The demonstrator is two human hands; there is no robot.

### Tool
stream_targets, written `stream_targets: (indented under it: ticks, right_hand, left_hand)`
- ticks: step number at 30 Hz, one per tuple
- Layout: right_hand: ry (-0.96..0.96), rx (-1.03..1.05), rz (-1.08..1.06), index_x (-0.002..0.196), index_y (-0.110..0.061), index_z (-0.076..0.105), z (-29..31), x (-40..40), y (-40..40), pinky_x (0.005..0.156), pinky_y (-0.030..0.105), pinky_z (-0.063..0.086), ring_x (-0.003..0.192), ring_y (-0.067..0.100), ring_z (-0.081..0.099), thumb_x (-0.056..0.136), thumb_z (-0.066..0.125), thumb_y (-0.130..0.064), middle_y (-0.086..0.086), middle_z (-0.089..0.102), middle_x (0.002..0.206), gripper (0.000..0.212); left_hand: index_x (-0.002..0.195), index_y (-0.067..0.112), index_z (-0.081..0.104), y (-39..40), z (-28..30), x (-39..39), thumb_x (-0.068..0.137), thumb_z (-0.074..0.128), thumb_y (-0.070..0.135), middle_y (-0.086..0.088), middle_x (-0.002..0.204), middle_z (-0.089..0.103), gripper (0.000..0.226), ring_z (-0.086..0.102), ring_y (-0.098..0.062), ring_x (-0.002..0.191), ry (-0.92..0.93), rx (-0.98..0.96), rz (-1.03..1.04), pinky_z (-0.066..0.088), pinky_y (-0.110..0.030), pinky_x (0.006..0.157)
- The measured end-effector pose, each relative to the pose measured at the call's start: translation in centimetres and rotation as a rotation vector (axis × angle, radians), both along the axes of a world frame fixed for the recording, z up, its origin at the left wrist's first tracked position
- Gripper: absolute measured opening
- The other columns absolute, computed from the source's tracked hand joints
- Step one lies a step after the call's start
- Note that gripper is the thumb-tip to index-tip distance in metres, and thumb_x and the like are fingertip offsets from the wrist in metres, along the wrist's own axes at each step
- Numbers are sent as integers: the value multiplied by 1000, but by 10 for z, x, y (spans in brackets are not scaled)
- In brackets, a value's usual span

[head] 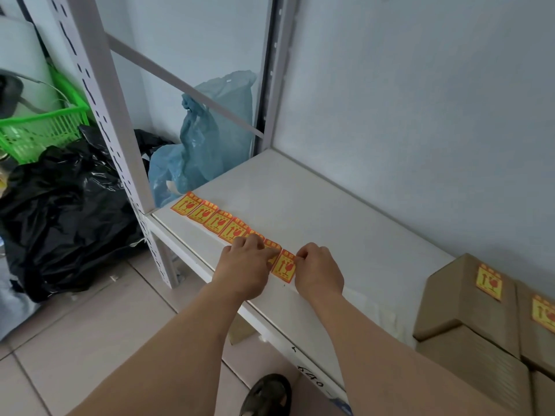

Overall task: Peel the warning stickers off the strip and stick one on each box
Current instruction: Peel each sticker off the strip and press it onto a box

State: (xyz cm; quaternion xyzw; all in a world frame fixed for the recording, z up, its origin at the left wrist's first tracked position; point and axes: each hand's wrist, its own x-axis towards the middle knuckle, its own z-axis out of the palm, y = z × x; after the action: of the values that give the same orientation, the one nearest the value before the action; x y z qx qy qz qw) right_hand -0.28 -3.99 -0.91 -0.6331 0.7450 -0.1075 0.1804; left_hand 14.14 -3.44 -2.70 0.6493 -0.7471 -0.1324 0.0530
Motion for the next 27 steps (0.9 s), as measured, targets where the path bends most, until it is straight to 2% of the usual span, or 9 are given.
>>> stream_targets:
  ticks: [7,13,17,21,27]
  right_hand:
    - [-38,50,48,112,-12,52,8,-1,7,82,37,50,100,24,59,93,53,-21,6,52,115,21]
    - [-201,33,15,105,-15,47,6,-6,13,77,36,49,93,25,60,95,45,-20,7,62,107,11]
    - [-285,24,51,126,-19,45,1,-8,13,81,30,48,100,21,61,97,51,-30,2,62,113,32]
    - [-197,6,90,105,-17,60,-2,-10,11,80,31,49,95,20,58,97,48,-23,5,64,108,16]
    - [-328,19,37,103,-11,63,12,-27,14,74,24,36,88,17,52,97,49,-18,6,66,105,17]
  left_hand:
    - [140,44,37,0,1,0,97,48,42,3,136,38,44,31,-25,129,14,17,4,29,-45,107]
    - [139,44,38,1,1,-1,97,49,42,3,137,37,44,31,-25,128,18,11,8,28,-44,107]
    - [140,44,37,3,1,-1,97,48,41,3,137,37,44,30,-25,128,6,-1,3,28,-44,107]
    - [140,45,37,3,1,0,98,46,41,3,138,36,43,30,-25,129,4,21,-1,27,-44,107]
    - [140,47,37,2,3,-1,98,42,46,5,139,35,42,28,-24,130,34,58,11,25,-44,108]
